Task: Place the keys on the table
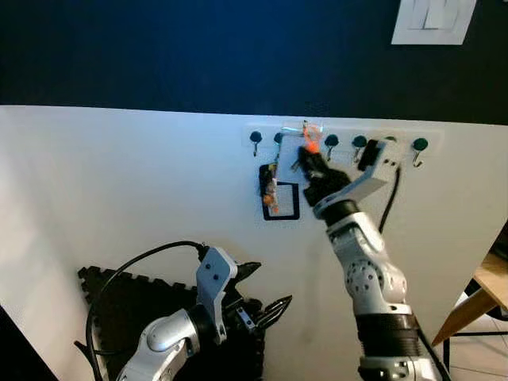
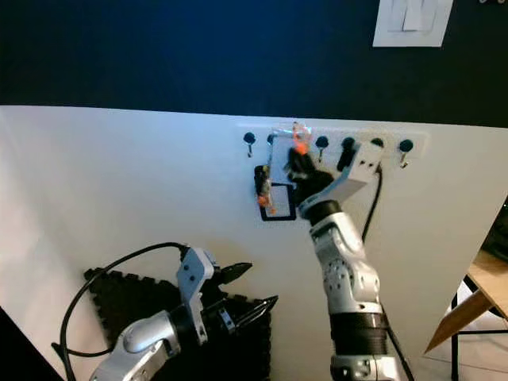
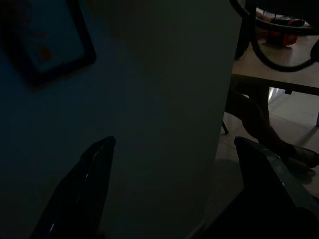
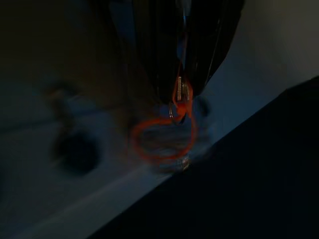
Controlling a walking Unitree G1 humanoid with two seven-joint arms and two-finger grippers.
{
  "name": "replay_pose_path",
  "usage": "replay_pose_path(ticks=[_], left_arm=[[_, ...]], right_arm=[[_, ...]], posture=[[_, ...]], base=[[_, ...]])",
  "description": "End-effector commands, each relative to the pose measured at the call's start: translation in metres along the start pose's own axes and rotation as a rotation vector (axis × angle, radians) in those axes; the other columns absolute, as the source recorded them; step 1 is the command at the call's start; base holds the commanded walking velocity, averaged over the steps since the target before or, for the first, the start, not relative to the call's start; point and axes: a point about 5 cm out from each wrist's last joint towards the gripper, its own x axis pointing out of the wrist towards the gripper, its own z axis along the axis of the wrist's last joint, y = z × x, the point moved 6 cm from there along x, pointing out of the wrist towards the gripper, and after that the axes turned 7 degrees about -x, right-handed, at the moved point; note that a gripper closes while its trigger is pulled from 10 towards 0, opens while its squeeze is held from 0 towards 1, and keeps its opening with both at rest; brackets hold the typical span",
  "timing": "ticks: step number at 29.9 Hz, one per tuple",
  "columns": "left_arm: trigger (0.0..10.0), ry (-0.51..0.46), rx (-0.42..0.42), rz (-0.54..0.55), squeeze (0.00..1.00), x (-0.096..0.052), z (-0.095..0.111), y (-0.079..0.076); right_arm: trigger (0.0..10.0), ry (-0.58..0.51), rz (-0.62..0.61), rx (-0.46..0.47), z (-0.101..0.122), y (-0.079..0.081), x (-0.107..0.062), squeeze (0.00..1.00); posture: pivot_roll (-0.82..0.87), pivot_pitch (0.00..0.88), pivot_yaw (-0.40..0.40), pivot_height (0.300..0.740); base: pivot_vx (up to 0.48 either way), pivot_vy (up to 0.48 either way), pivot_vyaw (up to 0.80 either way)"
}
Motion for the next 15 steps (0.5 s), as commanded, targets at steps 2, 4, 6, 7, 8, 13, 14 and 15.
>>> replay_pose_path(ticks=[2, 4, 6, 7, 8, 13, 14, 15], left_arm=[[10.0, 0.025, 0.010, -0.004, 0.00, -0.002, -0.004, -0.001], [10.0, 0.025, 0.010, -0.003, 0.00, -0.002, -0.004, -0.001], [10.0, 0.024, 0.009, -0.001, 0.00, -0.002, -0.004, -0.001], [10.0, 0.024, 0.009, -0.001, 0.00, -0.002, -0.004, -0.001], [10.0, 0.024, 0.009, 0.000, 0.00, -0.003, -0.004, -0.001], [10.0, 0.025, 0.010, 0.001, 0.00, -0.003, -0.004, -0.001], [10.0, 0.026, 0.009, 0.000, 0.00, -0.003, -0.004, -0.001], [10.0, 0.026, 0.009, 0.000, 0.00, -0.003, -0.004, -0.001]], right_arm=[[1.1, 0.005, 0.089, 0.010, -0.002, 0.021, 0.000, 0.00], [1.5, -0.019, 0.120, 0.022, 0.001, 0.028, -0.002, 0.00], [1.4, -0.057, 0.138, 0.036, 0.007, 0.031, -0.004, 0.00], [1.4, -0.057, 0.138, 0.036, 0.007, 0.031, -0.004, 0.00], [2.2, -0.080, 0.143, 0.033, 0.010, 0.032, -0.005, 0.00], [3.0, -0.085, 0.118, -0.019, 0.009, 0.023, -0.013, 0.00], [3.9, -0.053, 0.093, -0.048, 0.001, 0.018, -0.015, 0.00], [3.9, -0.031, 0.076, -0.068, -0.003, 0.014, -0.017, 0.00]], posture=[[0.06, 0.052, 0.027, 0.740], [0.06, 0.053, 0.027, 0.740], [0.06, 0.054, 0.025, 0.740], [0.06, 0.054, 0.025, 0.740], [0.06, 0.053, 0.025, 0.740], [0.06, 0.053, 0.025, 0.740], [0.06, 0.052, 0.026, 0.740], [0.06, 0.052, 0.026, 0.740]], base=[[0.000, 0.000, 0.00], [0.000, 0.000, 0.00], [0.000, 0.000, 0.00], [0.000, 0.000, 0.00], [0.000, 0.000, 0.00], [0.000, 0.000, 0.00], [0.000, 0.000, 0.00], [0.000, 0.000, 0.00]])
